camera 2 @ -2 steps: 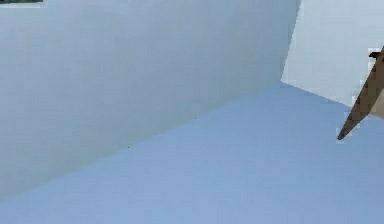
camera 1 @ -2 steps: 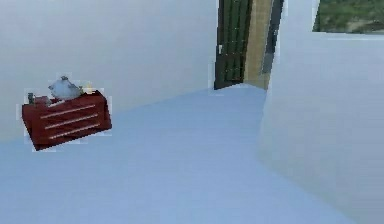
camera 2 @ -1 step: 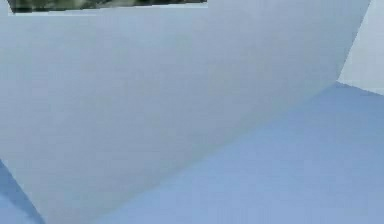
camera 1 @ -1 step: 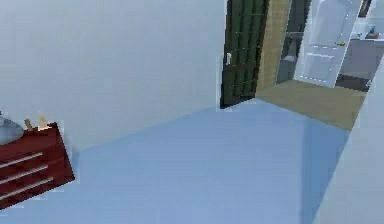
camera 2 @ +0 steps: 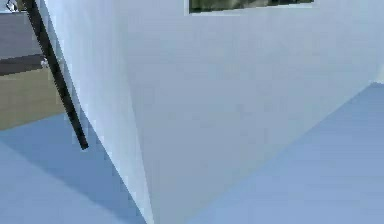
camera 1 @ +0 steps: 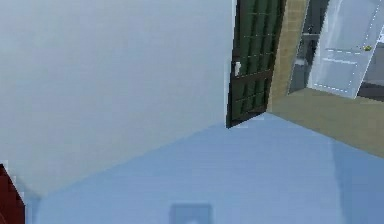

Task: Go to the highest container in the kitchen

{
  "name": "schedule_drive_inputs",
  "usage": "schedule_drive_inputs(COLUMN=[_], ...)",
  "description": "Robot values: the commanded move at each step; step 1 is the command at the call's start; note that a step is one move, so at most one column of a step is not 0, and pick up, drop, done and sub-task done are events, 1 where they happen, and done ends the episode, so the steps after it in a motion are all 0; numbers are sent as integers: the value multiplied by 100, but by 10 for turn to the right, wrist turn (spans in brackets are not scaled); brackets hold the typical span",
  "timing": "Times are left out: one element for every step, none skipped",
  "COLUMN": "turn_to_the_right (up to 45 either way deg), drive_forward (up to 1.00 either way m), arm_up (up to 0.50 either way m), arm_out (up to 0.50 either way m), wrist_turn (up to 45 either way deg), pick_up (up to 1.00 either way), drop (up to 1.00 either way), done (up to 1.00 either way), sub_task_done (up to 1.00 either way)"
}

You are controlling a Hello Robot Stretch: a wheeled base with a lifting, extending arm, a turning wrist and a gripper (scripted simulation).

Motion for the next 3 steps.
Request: schedule_drive_inputs(turn_to_the_right=[-120, 0, 450], drive_forward=[0, 50, 0], arm_up=[0, 0, 0], arm_out=[0, 0, 0], wrist_turn=[0, 0, 0], pick_up=[0, 0, 0], drop=[0, 0, 0], done=[0, 0, 0], sub_task_done=[0, 0, 0])
